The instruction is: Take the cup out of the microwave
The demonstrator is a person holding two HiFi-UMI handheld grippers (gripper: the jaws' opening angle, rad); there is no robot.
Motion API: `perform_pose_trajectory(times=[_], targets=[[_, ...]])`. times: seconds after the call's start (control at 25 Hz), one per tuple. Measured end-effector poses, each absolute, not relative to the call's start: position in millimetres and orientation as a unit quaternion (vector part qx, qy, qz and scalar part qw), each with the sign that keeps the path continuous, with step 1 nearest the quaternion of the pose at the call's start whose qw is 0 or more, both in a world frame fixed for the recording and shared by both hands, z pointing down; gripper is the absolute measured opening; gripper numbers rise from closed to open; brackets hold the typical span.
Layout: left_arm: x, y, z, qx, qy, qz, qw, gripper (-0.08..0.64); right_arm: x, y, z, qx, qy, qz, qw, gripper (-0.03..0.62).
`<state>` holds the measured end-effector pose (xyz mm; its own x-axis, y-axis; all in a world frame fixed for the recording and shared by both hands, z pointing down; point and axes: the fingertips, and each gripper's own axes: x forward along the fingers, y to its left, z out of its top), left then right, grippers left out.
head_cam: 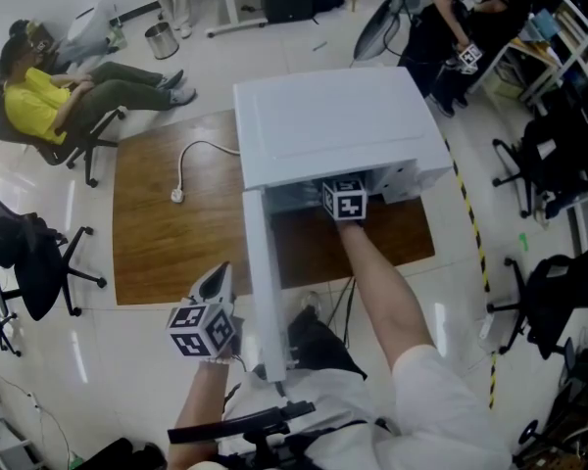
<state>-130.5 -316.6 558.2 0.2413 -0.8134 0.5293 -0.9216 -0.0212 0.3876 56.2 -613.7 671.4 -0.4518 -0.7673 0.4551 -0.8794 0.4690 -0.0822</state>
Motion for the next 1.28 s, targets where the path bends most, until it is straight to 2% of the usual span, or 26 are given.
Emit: perform_pose_trajectory(times=[0.12,0.36,1.28], targets=[[-128.4,-314.5,559.5,0.710,-0.610,0.079,0.343,-0.012,57.1,-612.5,677.0,0.489,-0.838,0.158,0.183,0.429],[-129.7,-313.2,559.8,0.707,-0.613,0.078,0.344,-0.012,58.5,-613.0,675.1,0.489,-0.839,0.152,0.185,0.383],[-120.4,-306.5,553.9,0.725,-0.595,0.069,0.341,-0.012,77.3,-574.6,643.3,0.511,-0.832,0.145,0.161,0.377]])
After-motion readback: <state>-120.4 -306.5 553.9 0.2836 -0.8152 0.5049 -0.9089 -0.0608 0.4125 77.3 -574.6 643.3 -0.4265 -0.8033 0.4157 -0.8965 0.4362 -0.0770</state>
